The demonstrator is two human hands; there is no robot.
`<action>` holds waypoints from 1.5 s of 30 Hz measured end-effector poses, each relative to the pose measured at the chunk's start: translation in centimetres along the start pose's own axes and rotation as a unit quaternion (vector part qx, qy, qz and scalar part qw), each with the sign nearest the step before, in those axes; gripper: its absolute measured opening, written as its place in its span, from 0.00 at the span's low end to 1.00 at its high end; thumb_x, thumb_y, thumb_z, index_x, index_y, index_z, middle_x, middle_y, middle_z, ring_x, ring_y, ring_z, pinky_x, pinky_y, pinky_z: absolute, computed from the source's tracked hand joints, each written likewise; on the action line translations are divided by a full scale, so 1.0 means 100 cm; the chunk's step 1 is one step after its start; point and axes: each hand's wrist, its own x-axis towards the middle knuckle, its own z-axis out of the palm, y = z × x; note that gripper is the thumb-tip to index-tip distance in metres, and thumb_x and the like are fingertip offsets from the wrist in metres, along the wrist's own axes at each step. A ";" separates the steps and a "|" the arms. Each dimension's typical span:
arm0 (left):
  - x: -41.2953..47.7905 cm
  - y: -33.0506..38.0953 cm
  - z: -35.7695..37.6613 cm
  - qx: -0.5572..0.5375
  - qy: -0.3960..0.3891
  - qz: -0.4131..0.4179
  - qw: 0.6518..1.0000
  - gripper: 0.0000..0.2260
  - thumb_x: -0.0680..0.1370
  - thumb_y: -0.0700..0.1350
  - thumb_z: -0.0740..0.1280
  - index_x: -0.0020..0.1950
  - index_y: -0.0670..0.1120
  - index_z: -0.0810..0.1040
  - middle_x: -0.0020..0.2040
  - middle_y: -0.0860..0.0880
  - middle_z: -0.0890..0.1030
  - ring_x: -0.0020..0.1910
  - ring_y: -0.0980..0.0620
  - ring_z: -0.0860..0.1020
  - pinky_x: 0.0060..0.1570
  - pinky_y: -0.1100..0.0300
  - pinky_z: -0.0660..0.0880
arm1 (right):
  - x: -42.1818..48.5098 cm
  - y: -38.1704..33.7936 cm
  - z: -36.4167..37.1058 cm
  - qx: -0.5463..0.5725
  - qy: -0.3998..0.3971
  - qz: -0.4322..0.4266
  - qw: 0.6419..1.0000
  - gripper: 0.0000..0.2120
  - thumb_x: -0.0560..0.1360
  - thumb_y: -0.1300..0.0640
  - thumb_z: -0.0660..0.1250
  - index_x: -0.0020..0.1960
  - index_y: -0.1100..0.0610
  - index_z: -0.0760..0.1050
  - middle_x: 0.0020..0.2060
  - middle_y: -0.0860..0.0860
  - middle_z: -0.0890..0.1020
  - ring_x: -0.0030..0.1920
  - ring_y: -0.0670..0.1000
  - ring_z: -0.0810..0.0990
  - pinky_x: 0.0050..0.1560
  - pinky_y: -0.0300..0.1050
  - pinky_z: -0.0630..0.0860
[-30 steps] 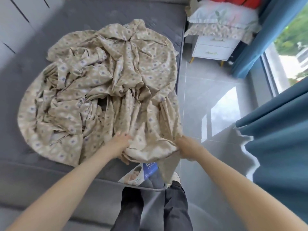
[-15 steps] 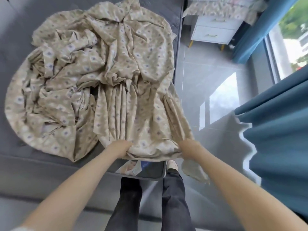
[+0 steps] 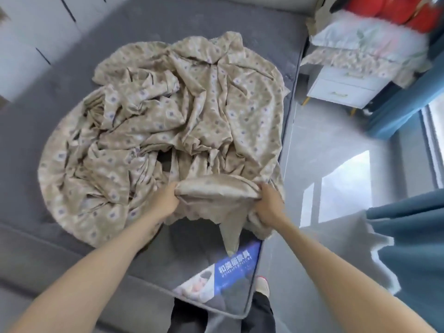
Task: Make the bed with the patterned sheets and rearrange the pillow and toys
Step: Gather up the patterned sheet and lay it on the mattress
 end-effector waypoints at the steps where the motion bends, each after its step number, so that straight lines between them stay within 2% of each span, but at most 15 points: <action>1: 0.010 -0.004 -0.015 -0.010 0.018 -0.007 1.000 0.17 0.74 0.32 0.57 0.62 0.41 0.73 0.57 0.39 0.79 0.54 0.40 0.76 0.47 0.54 0.70 | 0.016 -0.018 -0.001 0.027 0.001 0.001 1.000 0.19 0.66 0.70 0.58 0.56 0.60 0.72 0.49 0.56 0.79 0.52 0.58 0.76 0.52 0.54 0.74; 6: 0.063 -0.049 -0.084 -0.087 0.070 -0.075 0.991 0.24 0.76 0.32 0.56 0.72 0.43 0.66 0.62 0.41 0.76 0.55 0.40 0.75 0.44 0.55 0.70 | 0.089 -0.119 0.016 0.099 0.004 -0.046 0.994 0.21 0.66 0.72 0.58 0.52 0.53 0.72 0.46 0.51 0.79 0.47 0.52 0.77 0.43 0.44 0.72; 13: 0.124 -0.116 -0.136 -0.189 0.101 -0.162 0.963 0.24 0.78 0.33 0.57 0.73 0.45 0.64 0.63 0.40 0.74 0.54 0.38 0.76 0.43 0.52 0.71 | 0.173 -0.210 0.073 0.029 -0.056 -0.170 0.983 0.29 0.70 0.65 0.67 0.69 0.54 0.66 0.65 0.51 0.67 0.62 0.51 0.69 0.54 0.33 0.63; 15: 0.143 -0.133 -0.135 -0.206 0.093 -0.166 0.960 0.25 0.79 0.35 0.58 0.75 0.46 0.61 0.68 0.41 0.71 0.55 0.40 0.76 0.45 0.52 0.73 | 0.200 -0.215 0.094 -0.032 -0.094 -0.201 0.974 0.35 0.71 0.64 0.68 0.74 0.53 0.58 0.71 0.53 0.60 0.66 0.54 0.67 0.57 0.39 0.68; 18: 0.175 -0.161 -0.116 -0.206 0.105 -0.163 0.959 0.28 0.79 0.41 0.65 0.76 0.45 0.58 0.73 0.42 0.65 0.68 0.42 0.68 0.64 0.48 0.70 | 0.246 -0.213 0.129 -0.148 -0.148 -0.212 0.955 0.44 0.71 0.64 0.70 0.77 0.48 0.47 0.76 0.53 0.47 0.71 0.59 0.63 0.61 0.51 0.73; 22: 0.214 -0.193 -0.084 -0.264 0.052 -0.216 0.939 0.50 0.67 0.50 0.77 0.78 0.57 0.46 0.78 0.44 0.44 0.77 0.42 0.48 0.73 0.43 0.56 | 0.296 -0.207 0.171 -0.348 -0.140 -0.189 0.908 0.50 0.71 0.59 0.69 0.76 0.41 0.34 0.75 0.52 0.35 0.75 0.66 0.39 0.67 0.71 0.55; 25: 0.250 -0.212 -0.064 -0.221 0.004 -0.282 0.934 0.65 0.56 0.57 0.81 0.73 0.64 0.33 0.74 0.42 0.29 0.74 0.38 0.34 0.73 0.37 0.47 | 0.326 -0.202 0.199 -0.420 -0.130 -0.117 0.890 0.59 0.69 0.50 0.73 0.70 0.38 0.22 0.72 0.56 0.26 0.70 0.73 0.32 0.64 0.80 0.47; 28: 0.288 -0.226 -0.050 -0.104 -0.027 -0.334 0.936 0.70 0.51 0.62 0.81 0.69 0.63 0.25 0.73 0.38 0.27 0.73 0.34 0.32 0.71 0.36 0.42 | 0.356 -0.195 0.225 -0.415 -0.128 -0.041 0.900 0.64 0.66 0.45 0.76 0.67 0.39 0.18 0.70 0.57 0.22 0.69 0.76 0.31 0.60 0.82 0.52; 30: 0.307 -0.240 -0.035 -0.092 -0.025 -0.327 0.940 0.71 0.51 0.60 0.82 0.71 0.60 0.25 0.76 0.39 0.34 0.75 0.35 0.37 0.72 0.38 0.46 | 0.372 -0.184 0.238 -0.405 -0.140 -0.018 0.903 0.64 0.66 0.47 0.76 0.67 0.39 0.19 0.69 0.57 0.22 0.69 0.75 0.31 0.59 0.83 0.53; 34: 0.322 -0.266 0.008 -0.127 -0.018 -0.269 0.955 0.67 0.57 0.49 0.82 0.74 0.60 0.30 0.77 0.41 0.54 0.73 0.39 0.60 0.65 0.49 0.67 | 0.397 -0.143 0.262 -0.362 -0.195 0.029 0.911 0.54 0.68 0.51 0.75 0.75 0.39 0.36 0.74 0.59 0.32 0.71 0.74 0.38 0.63 0.78 0.52; 37: 0.326 -0.272 0.020 -0.105 0.005 -0.261 0.960 0.58 0.61 0.48 0.80 0.77 0.61 0.42 0.75 0.41 0.60 0.70 0.38 0.65 0.62 0.50 0.70 | 0.404 -0.123 0.274 -0.352 -0.202 0.020 0.914 0.41 0.71 0.57 0.70 0.74 0.44 0.49 0.74 0.61 0.44 0.70 0.72 0.56 0.65 0.66 0.64; 39: 0.327 -0.271 0.018 -0.111 0.028 -0.255 0.960 0.45 0.65 0.44 0.76 0.77 0.55 0.56 0.71 0.43 0.69 0.66 0.40 0.71 0.57 0.54 0.71 | 0.409 -0.121 0.275 -0.344 -0.205 -0.004 0.916 0.36 0.72 0.58 0.67 0.74 0.48 0.53 0.71 0.61 0.57 0.66 0.68 0.65 0.62 0.60 0.68; 42: 0.317 -0.258 0.013 -0.090 0.061 -0.266 0.958 0.17 0.69 0.37 0.70 0.57 0.42 0.76 0.49 0.43 0.80 0.47 0.43 0.76 0.39 0.58 0.70 | 0.410 -0.125 0.264 -0.276 -0.180 -0.063 0.942 0.32 0.71 0.61 0.64 0.73 0.52 0.61 0.61 0.60 0.74 0.59 0.62 0.75 0.53 0.51 0.74; 43: 0.313 -0.254 0.012 -0.093 0.052 -0.276 0.955 0.12 0.70 0.37 0.69 0.53 0.40 0.77 0.42 0.44 0.78 0.44 0.43 0.76 0.38 0.58 0.68 | 0.407 -0.125 0.259 -0.256 -0.168 -0.072 0.949 0.29 0.71 0.62 0.64 0.72 0.53 0.64 0.58 0.60 0.77 0.58 0.61 0.76 0.49 0.48 0.74; 45: 0.304 -0.249 0.008 -0.133 0.051 -0.310 0.940 0.10 0.73 0.38 0.67 0.53 0.38 0.77 0.42 0.42 0.77 0.45 0.42 0.76 0.38 0.57 0.68 | 0.401 -0.125 0.251 -0.222 -0.155 -0.072 0.960 0.24 0.70 0.60 0.65 0.67 0.55 0.70 0.53 0.58 0.80 0.54 0.61 0.78 0.44 0.44 0.71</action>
